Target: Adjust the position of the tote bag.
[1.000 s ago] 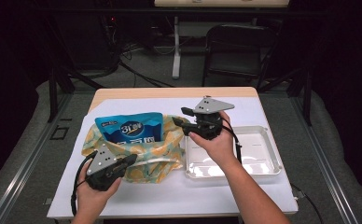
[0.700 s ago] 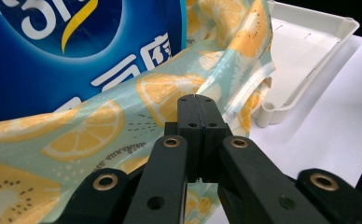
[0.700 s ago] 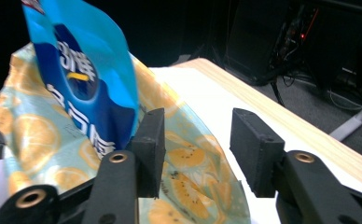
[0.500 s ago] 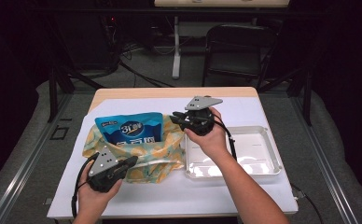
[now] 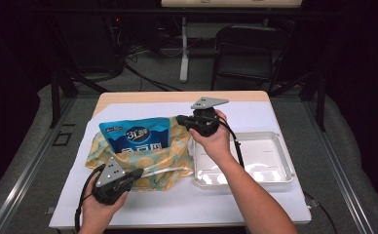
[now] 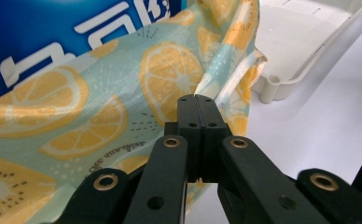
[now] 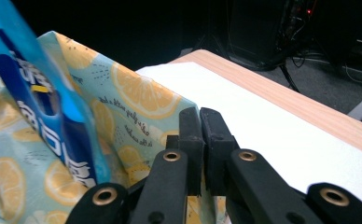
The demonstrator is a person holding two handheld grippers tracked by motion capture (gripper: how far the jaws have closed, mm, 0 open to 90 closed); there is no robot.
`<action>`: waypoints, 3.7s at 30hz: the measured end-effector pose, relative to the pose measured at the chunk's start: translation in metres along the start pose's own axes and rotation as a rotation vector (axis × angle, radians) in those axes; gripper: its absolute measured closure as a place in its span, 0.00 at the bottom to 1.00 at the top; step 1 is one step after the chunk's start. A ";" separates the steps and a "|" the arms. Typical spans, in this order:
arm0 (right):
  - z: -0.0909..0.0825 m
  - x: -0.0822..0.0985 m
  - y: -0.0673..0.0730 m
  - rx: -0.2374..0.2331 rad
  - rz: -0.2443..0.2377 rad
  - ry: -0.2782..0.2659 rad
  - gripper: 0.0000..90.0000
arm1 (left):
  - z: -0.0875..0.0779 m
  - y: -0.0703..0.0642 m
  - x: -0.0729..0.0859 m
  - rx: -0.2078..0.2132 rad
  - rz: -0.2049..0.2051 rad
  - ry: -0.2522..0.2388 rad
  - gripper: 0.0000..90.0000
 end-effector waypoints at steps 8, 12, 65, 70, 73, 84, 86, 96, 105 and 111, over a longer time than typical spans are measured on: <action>0.007 0.005 -0.011 0.013 0.017 0.010 1.00 | 0.000 0.000 0.009 -0.007 -0.003 0.019 1.00; 0.012 0.008 -0.018 0.021 0.034 0.022 1.00 | -0.001 0.000 0.014 -0.006 -0.006 0.030 1.00; 0.042 0.068 -0.023 0.028 0.061 0.124 0.98 | 0.011 -0.012 0.062 0.004 -0.005 0.169 1.00; 0.039 0.069 -0.021 0.022 0.061 0.115 0.96 | 0.008 -0.010 0.060 -0.005 -0.012 0.158 0.96; 0.038 0.069 -0.020 0.020 0.063 0.106 0.94 | 0.005 -0.007 0.057 -0.024 -0.021 0.154 0.92; 0.034 0.063 -0.009 0.013 0.024 0.094 0.87 | -0.011 -0.002 0.044 -0.024 -0.081 0.080 0.78; 0.032 0.062 -0.008 0.019 0.017 0.094 0.86 | -0.016 -0.002 0.040 -0.029 -0.088 0.064 0.75; 0.027 0.058 -0.004 0.015 0.012 0.072 0.80 | -0.044 0.022 0.025 -0.096 -0.151 -0.009 0.71; 0.023 0.056 -0.001 0.022 0.008 0.059 0.78 | -0.061 0.061 0.022 -0.210 -0.214 -0.044 0.66; 0.019 0.056 0.001 0.022 0.011 0.053 0.76 | -0.058 0.079 0.023 -0.239 -0.215 -0.033 0.63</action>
Point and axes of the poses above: each handheld gripper's, and its own axes: z roughly forward along the jaws, x roughly out of its underside, y roughly to its left, the point moved 7 cm from there along z, roughly forward along the jaws, and after that the axes turned 11 degrees about -x, right-handed, at the moved point
